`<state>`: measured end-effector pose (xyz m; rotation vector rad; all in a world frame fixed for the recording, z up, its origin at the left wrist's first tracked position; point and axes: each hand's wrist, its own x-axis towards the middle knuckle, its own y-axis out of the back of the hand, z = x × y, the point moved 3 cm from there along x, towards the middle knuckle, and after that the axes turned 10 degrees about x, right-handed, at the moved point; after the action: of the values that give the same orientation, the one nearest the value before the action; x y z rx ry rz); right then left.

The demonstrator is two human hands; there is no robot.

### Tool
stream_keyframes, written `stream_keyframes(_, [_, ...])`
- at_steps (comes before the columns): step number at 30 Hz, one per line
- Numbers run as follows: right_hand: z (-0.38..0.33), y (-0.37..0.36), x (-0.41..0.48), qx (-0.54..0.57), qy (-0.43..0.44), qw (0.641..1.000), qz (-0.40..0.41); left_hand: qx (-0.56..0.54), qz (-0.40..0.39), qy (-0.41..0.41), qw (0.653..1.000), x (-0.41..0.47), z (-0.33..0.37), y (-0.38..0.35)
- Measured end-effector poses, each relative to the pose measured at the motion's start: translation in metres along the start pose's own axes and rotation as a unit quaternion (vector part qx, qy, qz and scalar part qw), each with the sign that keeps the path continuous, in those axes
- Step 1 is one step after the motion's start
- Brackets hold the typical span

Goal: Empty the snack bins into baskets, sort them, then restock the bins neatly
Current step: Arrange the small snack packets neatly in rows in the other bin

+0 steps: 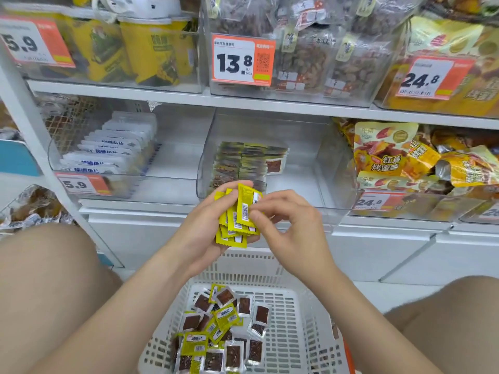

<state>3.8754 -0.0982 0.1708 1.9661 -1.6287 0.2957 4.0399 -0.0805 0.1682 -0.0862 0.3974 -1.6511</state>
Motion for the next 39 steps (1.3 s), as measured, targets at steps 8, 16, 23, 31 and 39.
stream_keyframes(8, [-0.001, 0.017, 0.061, -0.065, -0.049, 0.994, -0.076, 0.178, 0.013, -0.052, 0.983, 0.034, 0.047, -0.017])
stream_keyframes(16, [0.011, 0.023, 0.130, -0.008, -0.105, 0.961, -0.255, 0.117, -0.052, 0.028, 0.991, 0.115, 0.076, -0.022])
stream_keyframes(23, [0.041, 0.024, 0.149, -0.130, 0.005, 0.968, -0.213, 0.134, -0.078, 0.034, 0.987, 0.135, 0.055, -0.031])
stream_keyframes(31, [0.051, 0.013, 0.143, -0.098, -0.088, 0.961, -0.243, 0.154, -0.050, 0.069, 0.984, 0.142, 0.053, -0.021])
stream_keyframes(39, [0.043, 0.038, 0.140, -0.027, -0.039, 0.972, -0.229, 0.075, -0.082, 0.167, 0.980, 0.139, 0.054, -0.015])
